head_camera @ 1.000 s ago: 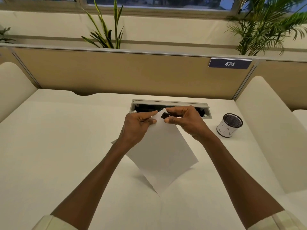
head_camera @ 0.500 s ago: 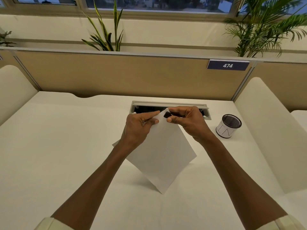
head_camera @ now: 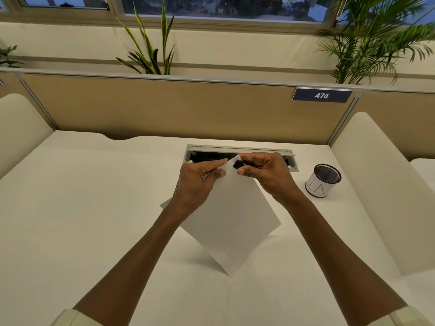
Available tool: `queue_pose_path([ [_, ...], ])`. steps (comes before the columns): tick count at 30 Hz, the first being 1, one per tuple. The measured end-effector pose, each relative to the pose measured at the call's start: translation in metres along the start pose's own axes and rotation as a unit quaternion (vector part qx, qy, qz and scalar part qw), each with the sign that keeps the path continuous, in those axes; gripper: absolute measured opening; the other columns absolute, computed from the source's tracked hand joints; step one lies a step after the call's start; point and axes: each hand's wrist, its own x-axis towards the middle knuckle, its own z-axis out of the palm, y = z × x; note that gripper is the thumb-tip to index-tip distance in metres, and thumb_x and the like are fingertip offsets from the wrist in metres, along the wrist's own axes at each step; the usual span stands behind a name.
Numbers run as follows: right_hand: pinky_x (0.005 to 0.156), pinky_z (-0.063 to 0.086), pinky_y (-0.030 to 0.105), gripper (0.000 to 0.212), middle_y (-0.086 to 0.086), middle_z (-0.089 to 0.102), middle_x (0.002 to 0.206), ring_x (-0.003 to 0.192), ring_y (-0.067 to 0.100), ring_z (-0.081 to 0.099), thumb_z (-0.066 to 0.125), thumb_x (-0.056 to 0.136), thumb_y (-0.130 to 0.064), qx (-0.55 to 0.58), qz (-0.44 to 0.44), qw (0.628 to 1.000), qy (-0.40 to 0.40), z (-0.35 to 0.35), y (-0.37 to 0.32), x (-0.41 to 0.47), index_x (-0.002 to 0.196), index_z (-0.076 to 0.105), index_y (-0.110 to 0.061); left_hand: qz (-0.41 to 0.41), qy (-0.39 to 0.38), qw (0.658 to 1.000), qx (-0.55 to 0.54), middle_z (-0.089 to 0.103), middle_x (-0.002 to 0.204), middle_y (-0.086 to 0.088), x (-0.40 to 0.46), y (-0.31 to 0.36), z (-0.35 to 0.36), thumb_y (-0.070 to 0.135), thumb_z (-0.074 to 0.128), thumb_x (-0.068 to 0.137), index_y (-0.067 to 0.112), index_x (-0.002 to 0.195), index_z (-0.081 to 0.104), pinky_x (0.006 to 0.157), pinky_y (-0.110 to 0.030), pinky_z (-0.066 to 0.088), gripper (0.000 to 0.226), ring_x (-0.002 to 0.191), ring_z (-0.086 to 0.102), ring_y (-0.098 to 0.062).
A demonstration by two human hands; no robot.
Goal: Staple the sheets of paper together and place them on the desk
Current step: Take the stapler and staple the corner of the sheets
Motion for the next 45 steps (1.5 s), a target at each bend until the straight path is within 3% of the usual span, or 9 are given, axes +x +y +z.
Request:
queue_pose_path([
  [9, 0.095, 0.054, 0.048, 0.028, 0.005, 0.077, 0.102, 0.099, 0.023, 0.072, 0.081, 0.075, -0.007, -0.003, -0.002, 1.000, 0.005, -0.0001, 0.0028, 0.0010, 0.100, 0.077, -0.018, 0.000, 0.001, 1.000, 0.001, 0.066, 0.098, 0.014, -0.0009, -0.0004, 0.0004, 0.014, 0.071, 0.084, 0.014, 0.112, 0.070, 0.069, -0.003, 0.048, 0.028, 0.077, 0.061, 0.017],
  [14, 0.096, 0.053, 0.050, 0.029, 0.005, 0.077, 0.102, 0.100, 0.023, 0.072, 0.081, 0.075, -0.007, -0.007, -0.007, 1.000, 0.007, 0.0007, 0.0034, 0.0009, 0.101, 0.077, -0.018, 0.003, 0.006, 1.000, 0.000, 0.067, 0.099, 0.012, -0.0013, 0.0005, 0.0004, 0.015, 0.071, 0.084, 0.013, 0.112, 0.070, 0.071, -0.006, 0.051, 0.028, 0.080, 0.065, -0.001],
  [19, 0.097, 0.053, 0.050, 0.031, 0.007, 0.076, 0.103, 0.101, 0.023, 0.072, 0.081, 0.075, -0.008, -0.013, -0.009, 1.000, 0.006, 0.0002, 0.0030, 0.0011, 0.106, 0.075, -0.010, 0.014, 0.009, 1.000, 0.000, 0.067, 0.098, 0.010, -0.0008, 0.0011, 0.0001, 0.012, 0.071, 0.083, 0.010, 0.112, 0.069, 0.071, -0.004, 0.049, 0.029, 0.081, 0.066, -0.003],
  [23, 0.096, 0.054, 0.048, 0.029, 0.004, 0.077, 0.101, 0.099, 0.021, 0.072, 0.080, 0.076, -0.008, -0.023, -0.006, 1.000, 0.007, 0.0014, 0.0024, 0.0010, 0.104, 0.076, -0.015, 0.014, 0.010, 1.000, 0.004, 0.067, 0.100, 0.008, -0.0002, 0.0000, 0.0004, 0.013, 0.071, 0.084, 0.010, 0.112, 0.069, 0.070, -0.003, 0.049, 0.028, 0.082, 0.065, -0.008],
  [28, 0.095, 0.055, 0.047, 0.028, 0.005, 0.077, 0.102, 0.099, 0.022, 0.072, 0.080, 0.077, -0.008, -0.026, -0.009, 1.000, 0.006, 0.0021, 0.0043, 0.0013, 0.103, 0.077, -0.015, 0.016, 0.011, 1.000, 0.007, 0.072, 0.105, -0.004, -0.0010, -0.0028, 0.0005, 0.013, 0.070, 0.084, 0.009, 0.113, 0.069, 0.070, -0.002, 0.049, 0.029, 0.082, 0.064, -0.008],
  [45, 0.095, 0.055, 0.046, 0.029, 0.003, 0.077, 0.099, 0.098, 0.021, 0.072, 0.079, 0.077, -0.007, -0.033, -0.020, 0.999, 0.010, 0.0050, 0.0004, -0.0001, 0.104, 0.075, -0.018, 0.030, 0.017, 0.999, 0.021, 0.072, 0.105, -0.006, 0.0007, -0.0049, 0.0015, 0.014, 0.070, 0.084, 0.008, 0.112, 0.069, 0.070, 0.000, 0.046, 0.029, 0.080, 0.063, -0.008],
])
